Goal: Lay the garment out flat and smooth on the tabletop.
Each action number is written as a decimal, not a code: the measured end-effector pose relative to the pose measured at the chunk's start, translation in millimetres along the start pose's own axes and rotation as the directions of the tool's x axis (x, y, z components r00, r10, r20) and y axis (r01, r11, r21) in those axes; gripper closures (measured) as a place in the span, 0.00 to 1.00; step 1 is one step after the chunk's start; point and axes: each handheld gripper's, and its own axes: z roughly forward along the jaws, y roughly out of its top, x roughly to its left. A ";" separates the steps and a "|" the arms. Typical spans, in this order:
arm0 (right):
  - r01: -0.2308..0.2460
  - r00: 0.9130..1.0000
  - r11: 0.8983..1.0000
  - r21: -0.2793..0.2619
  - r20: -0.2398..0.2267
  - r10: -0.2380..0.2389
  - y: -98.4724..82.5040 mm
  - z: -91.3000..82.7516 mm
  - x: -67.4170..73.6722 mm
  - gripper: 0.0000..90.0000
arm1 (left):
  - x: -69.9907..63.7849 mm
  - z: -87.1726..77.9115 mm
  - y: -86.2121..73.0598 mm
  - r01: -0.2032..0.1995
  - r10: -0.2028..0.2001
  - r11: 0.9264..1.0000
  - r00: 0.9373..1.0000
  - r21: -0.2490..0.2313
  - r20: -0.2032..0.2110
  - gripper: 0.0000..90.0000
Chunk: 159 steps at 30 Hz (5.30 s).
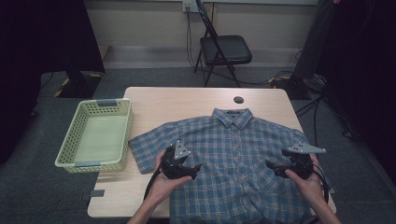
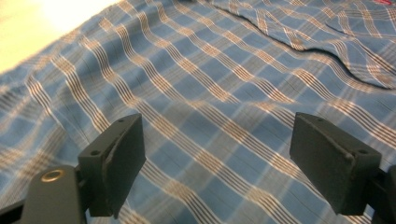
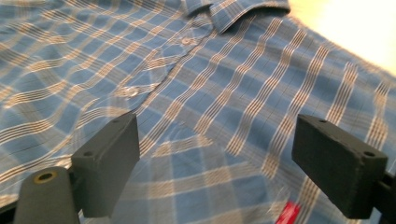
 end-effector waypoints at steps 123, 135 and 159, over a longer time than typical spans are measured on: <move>-0.081 0.995 0.996 0.040 0.057 0.078 25.2 67.3 -20.8 0.14 | 34.9 51.5 41.7 -0.047 0.048 0.998 0.999 0.029 -0.020 0.18; -0.092 0.996 0.996 -0.011 0.014 0.092 21.1 26.3 -11.6 0.15 | 27.3 11.4 24.5 -0.035 0.035 0.999 0.999 -0.003 -0.036 0.18; -0.118 0.984 0.993 -0.031 0.132 0.121 -46.5 -39.9 -19.5 0.17 | 24.5 -31.3 -37.5 0.078 -0.078 0.997 0.993 0.002 -0.090 0.18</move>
